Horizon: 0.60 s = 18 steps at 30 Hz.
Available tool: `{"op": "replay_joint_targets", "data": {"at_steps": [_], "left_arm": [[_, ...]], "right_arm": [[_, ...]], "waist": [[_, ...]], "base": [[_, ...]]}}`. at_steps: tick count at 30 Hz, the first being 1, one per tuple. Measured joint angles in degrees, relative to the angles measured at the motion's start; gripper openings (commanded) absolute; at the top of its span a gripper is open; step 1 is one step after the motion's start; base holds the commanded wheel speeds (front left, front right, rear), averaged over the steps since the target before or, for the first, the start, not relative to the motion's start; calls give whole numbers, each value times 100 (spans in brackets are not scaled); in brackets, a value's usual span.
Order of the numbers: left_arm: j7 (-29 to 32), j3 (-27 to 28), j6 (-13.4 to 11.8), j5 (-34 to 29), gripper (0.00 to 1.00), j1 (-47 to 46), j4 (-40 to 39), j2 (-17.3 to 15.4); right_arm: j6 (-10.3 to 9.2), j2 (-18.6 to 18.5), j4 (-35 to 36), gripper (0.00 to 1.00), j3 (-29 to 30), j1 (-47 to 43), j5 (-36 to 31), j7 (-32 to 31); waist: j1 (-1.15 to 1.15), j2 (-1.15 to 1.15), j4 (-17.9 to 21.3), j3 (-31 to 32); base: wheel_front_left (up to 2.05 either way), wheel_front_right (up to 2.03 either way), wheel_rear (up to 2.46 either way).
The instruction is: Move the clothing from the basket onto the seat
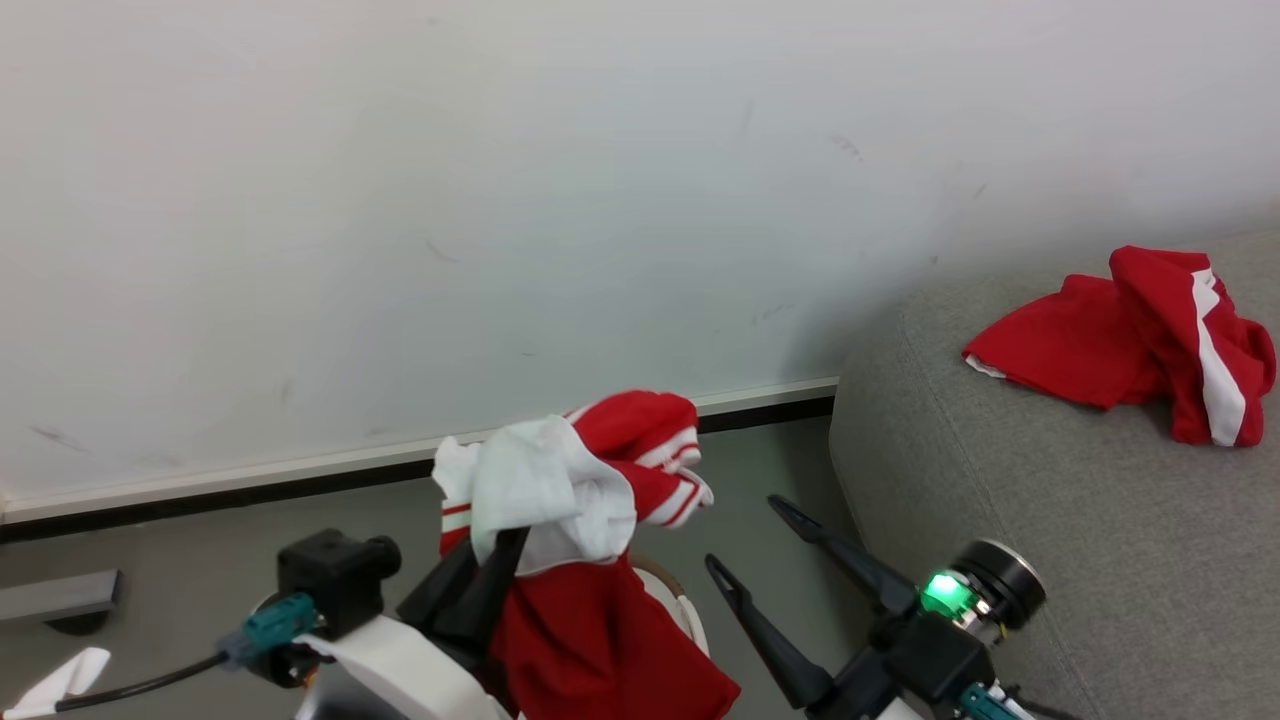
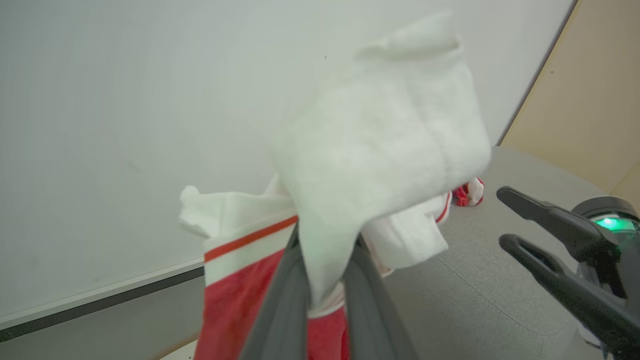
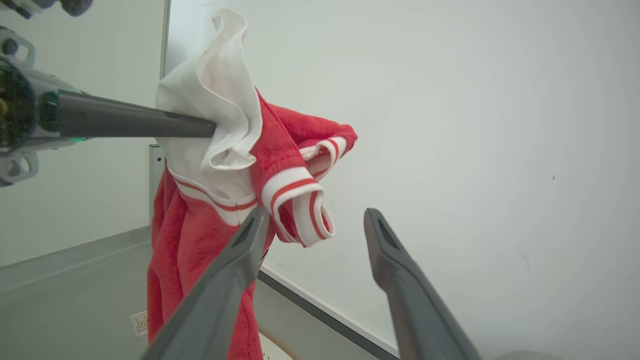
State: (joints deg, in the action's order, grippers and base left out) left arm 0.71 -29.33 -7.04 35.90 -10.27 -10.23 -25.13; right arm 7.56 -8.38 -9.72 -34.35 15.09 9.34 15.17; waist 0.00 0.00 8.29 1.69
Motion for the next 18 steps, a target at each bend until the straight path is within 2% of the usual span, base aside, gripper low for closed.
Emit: {"op": "replay_joint_targets", "data": {"at_steps": [9, 13, 18], "left_arm": [[130, -398, 197, -35, 0, -59, 123, 160], [172, -576, 322, -43, 0, -166, 172, 256], [267, -764, 524, -26, 0, -266, 187, 325]], "right_arm": [[0, -482, -371, 100, -1357, 1192, 527, 0], [0, -567, -871, 100, -1905, 1557, 846, 0], [0, -467, -1343, 100, -2470, 1865, 1470, 0]], "waist": [[0, 0, -97, 20], [1, 0, -169, 44], [1, 0, -237, 75]], "base": [[0, 0, 0], [0, 0, 0], [0, 0, 0]]}}
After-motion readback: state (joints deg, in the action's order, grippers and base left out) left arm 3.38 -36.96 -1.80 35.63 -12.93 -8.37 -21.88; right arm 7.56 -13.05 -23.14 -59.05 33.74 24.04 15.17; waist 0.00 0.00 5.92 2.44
